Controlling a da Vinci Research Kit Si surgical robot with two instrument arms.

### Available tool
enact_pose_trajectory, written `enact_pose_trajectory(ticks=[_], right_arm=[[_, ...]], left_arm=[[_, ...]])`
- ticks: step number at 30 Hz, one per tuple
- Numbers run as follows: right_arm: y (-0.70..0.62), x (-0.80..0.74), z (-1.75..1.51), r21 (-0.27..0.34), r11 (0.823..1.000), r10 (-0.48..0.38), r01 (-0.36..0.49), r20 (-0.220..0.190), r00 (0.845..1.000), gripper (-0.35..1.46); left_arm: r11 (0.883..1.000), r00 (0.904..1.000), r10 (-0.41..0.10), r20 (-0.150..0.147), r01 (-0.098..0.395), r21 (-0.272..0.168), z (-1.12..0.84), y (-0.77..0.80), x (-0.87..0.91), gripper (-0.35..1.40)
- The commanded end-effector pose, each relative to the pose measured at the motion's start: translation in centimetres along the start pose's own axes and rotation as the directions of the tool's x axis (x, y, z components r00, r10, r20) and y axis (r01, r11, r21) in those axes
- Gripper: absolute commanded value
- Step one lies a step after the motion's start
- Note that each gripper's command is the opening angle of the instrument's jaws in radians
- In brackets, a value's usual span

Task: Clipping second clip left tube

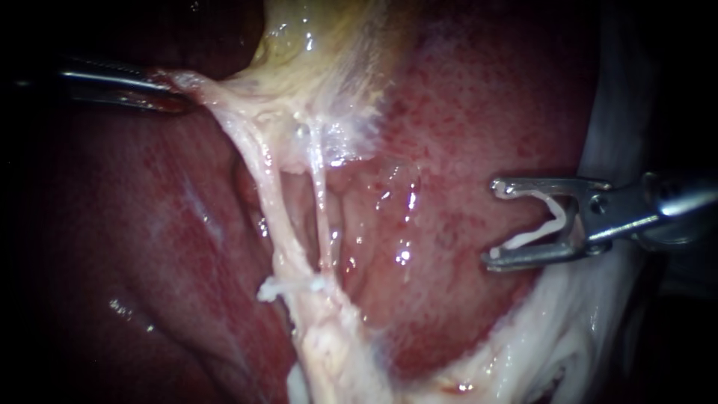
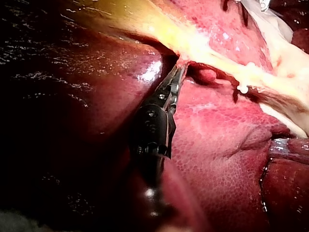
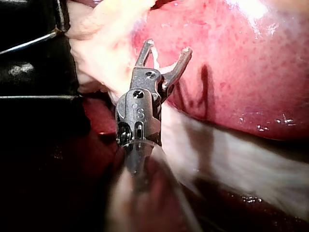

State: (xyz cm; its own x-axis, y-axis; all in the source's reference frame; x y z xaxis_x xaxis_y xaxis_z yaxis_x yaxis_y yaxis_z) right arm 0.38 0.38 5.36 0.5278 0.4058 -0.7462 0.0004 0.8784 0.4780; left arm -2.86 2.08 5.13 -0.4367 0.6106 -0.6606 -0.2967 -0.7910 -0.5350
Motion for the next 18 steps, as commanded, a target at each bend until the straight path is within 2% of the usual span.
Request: enact_pose_trajectory(ticks=[1,5,11,14,18], right_arm=[[-0.01,0.02,0.04,0.023,0.999,0.023,-0.022,-0.002,1.000,0.50],[-0.06,0.17,0.32,0.083,0.991,0.110,-0.109,-0.008,0.994,0.50],[-0.16,0.34,0.78,0.135,0.969,0.209,-0.206,-0.007,0.978,0.50],[-0.16,0.40,1.00,0.158,0.953,0.263,-0.257,-0.017,0.965,0.50],[-0.13,0.44,1.27,0.191,0.921,0.352,-0.339,-0.038,0.935,0.50]], left_arm=[[1.000,1.0000,0.000,-0.002,0.000,0.002,0.02,0.00,-0.01,-0.35],[1.000,1.0000,0.000,-0.002,0.000,0.003,0.03,0.00,-0.01,-0.35],[1.000,1.0000,-0.001,-0.002,0.001,0.004,0.05,0.00,0.00,-0.35],[1.000,1.0000,0.005,-0.002,-0.005,0.004,0.06,0.01,0.00,-0.35],[1.000,1.0000,0.005,-0.002,-0.005,0.005,0.07,0.01,0.01,-0.35]])
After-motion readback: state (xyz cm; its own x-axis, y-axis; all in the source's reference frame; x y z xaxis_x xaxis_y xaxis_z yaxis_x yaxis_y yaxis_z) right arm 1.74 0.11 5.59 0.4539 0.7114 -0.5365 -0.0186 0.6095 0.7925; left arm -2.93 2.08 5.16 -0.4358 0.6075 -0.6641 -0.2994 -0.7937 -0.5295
